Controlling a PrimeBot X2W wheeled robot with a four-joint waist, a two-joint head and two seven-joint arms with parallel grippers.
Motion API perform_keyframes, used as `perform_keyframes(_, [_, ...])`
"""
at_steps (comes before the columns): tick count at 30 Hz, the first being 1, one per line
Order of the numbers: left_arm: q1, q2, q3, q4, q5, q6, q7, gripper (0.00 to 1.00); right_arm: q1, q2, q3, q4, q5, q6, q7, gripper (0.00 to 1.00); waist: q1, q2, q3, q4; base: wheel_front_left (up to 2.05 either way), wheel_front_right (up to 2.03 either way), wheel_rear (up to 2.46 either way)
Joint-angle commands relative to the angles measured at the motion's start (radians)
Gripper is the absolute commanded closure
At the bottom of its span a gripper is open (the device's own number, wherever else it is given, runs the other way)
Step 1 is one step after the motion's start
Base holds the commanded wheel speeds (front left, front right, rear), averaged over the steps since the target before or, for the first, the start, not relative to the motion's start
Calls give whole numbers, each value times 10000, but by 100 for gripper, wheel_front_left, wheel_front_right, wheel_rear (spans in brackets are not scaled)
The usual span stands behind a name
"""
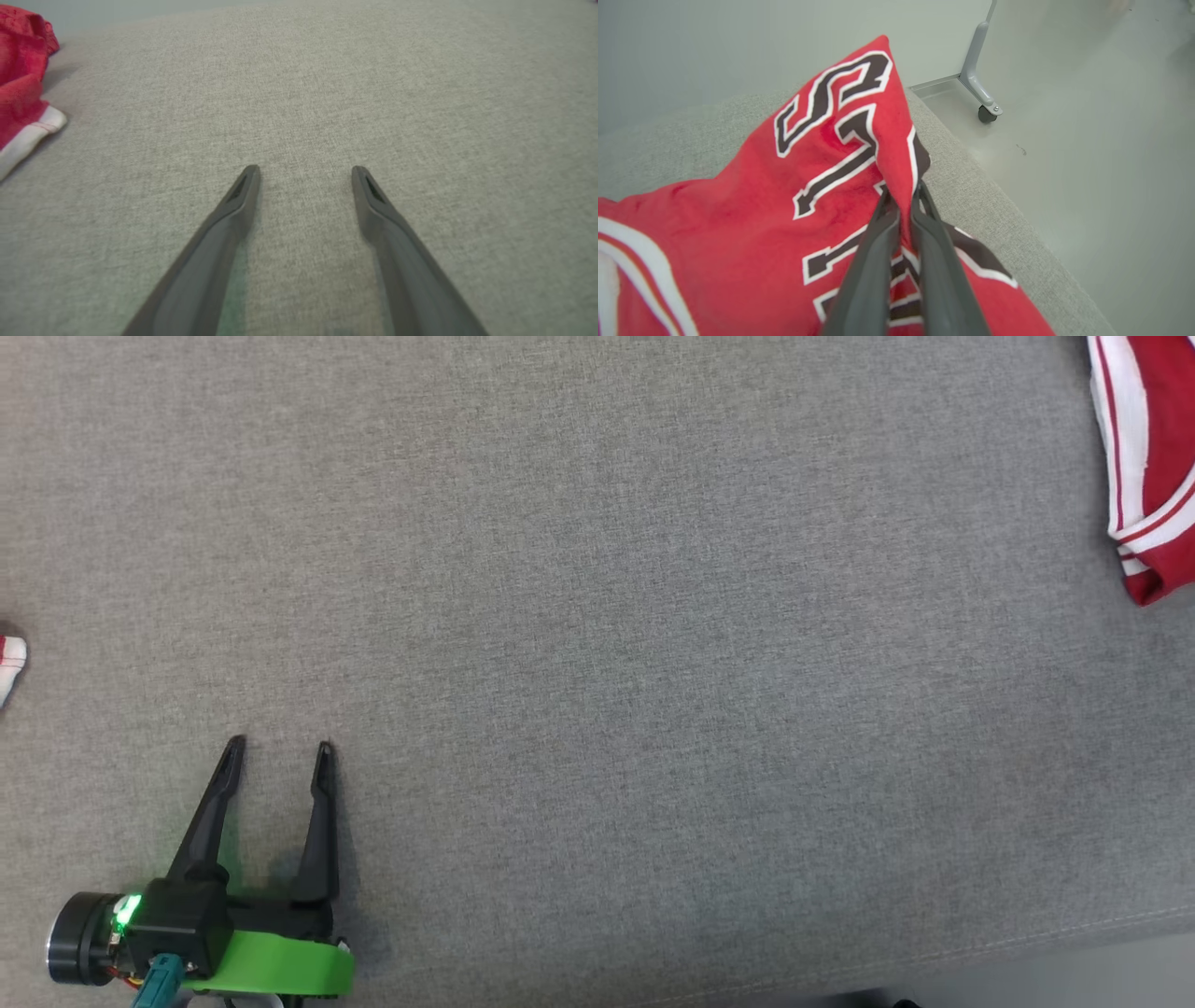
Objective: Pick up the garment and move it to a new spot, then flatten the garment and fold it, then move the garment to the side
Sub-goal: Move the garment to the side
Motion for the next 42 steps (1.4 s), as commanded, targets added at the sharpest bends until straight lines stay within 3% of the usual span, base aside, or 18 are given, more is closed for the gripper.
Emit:
perform_keyframes(1, [119,-30,5,-2,22,-11,16,0,-170,-293,-201,155,-449,-19,-210,94,-2,-1,-179,11,0,0,0])
perform_keyframes(2, [132,-52,26,-21,15,-12,14,0,-200,-322,-262,244,-769,-19,-312,50,-2,-1,-215,-5,0,0,0])
perform_keyframes(3, [143,-80,57,-44,7,-13,11,0,-249,-321,-382,311,-1093,-19,-476,0,-2,-1,-265,-31,0,0,0])
perform_keyframes(8, [247,-207,201,-25,-28,8,11,0,-154,40,-769,30,-2552,-17,-1679,0,-2,-1,-689,-230,0,0,0])
perform_keyframes(14, [318,-451,307,208,-220,93,11,0,817,1303,-609,-1099,-2984,-19,-2728,0,-2,-1,-1701,-351,0,0,0])
perform_keyframes(21, [585,-602,299,590,-619,346,10,0,4251,2889,551,-5160,-2104,-19,-2771,0,-2,-1,-3110,-321,0,0,0])
perform_keyframes(29, [1277,-611,105,841,-1208,805,10,0,8470,3928,1864,-8586,-1239,-19,-2773,0,-2,-1,-4550,-24,0,0,0])
perform_keyframes(36, [1824,-612,222,937,-1175,951,10,0,10857,4555,2417,-9779,-1146,-19,-2774,0,-2,-1,-5286,278,0,0,0])
perform_keyframes(42, [1977,-611,265,1017,-1278,995,10,0,11832,4842,2697,-9580,-1283,-19,-2775,0,-2,-1,-5563,501,0,0,0])
